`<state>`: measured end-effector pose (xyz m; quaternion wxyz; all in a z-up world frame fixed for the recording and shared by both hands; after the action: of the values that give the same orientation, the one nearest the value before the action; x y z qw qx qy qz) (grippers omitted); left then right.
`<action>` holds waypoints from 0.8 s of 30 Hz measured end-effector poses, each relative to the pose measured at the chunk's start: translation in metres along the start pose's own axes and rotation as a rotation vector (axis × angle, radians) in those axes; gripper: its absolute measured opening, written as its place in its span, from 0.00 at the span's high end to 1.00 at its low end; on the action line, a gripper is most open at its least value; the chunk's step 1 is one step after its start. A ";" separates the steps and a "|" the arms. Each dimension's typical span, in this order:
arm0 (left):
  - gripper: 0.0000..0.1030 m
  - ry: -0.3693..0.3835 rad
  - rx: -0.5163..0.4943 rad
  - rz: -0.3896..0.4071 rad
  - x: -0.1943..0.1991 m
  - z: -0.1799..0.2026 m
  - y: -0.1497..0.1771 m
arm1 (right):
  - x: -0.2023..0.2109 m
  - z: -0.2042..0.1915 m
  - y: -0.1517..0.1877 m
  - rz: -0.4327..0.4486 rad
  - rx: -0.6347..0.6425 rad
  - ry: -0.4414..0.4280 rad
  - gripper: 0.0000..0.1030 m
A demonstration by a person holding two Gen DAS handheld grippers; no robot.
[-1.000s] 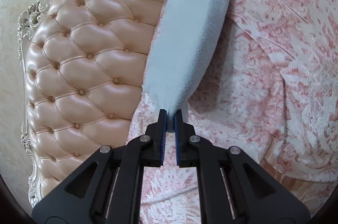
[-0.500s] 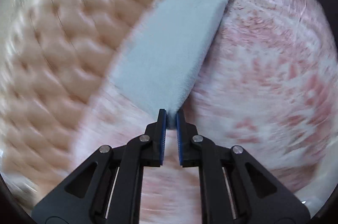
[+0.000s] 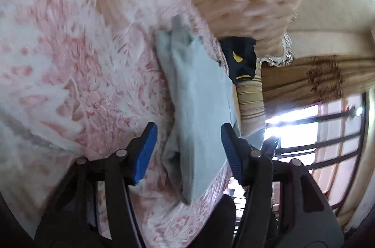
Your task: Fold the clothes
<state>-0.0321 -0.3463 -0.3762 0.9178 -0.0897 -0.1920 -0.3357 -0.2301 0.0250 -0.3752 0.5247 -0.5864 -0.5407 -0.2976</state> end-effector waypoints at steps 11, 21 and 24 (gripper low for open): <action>0.49 0.011 0.009 -0.053 -0.029 0.022 -0.007 | -0.006 -0.003 -0.003 -0.012 -0.001 -0.004 0.91; 0.49 0.000 0.080 -0.053 -0.031 0.003 -0.011 | -0.007 -0.005 -0.003 -0.021 0.010 -0.002 0.90; 0.49 0.007 0.056 -0.066 -0.041 0.011 -0.015 | -0.007 -0.005 -0.003 -0.026 0.013 -0.018 0.89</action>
<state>-0.0734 -0.3311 -0.3828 0.9090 -0.0564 -0.2009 -0.3607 -0.2337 0.0175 -0.3790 0.5197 -0.5786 -0.5549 -0.2953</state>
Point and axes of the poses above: each gripper's, at about its wrist camera, not at the fingertips, and x roughly against the way its jaws point, z to its right, y to its underside, the point moved 9 cm from there along -x, roughly the way its jaws point, and after that the axes turned 3 degrees about -z, right-handed, at the moved point
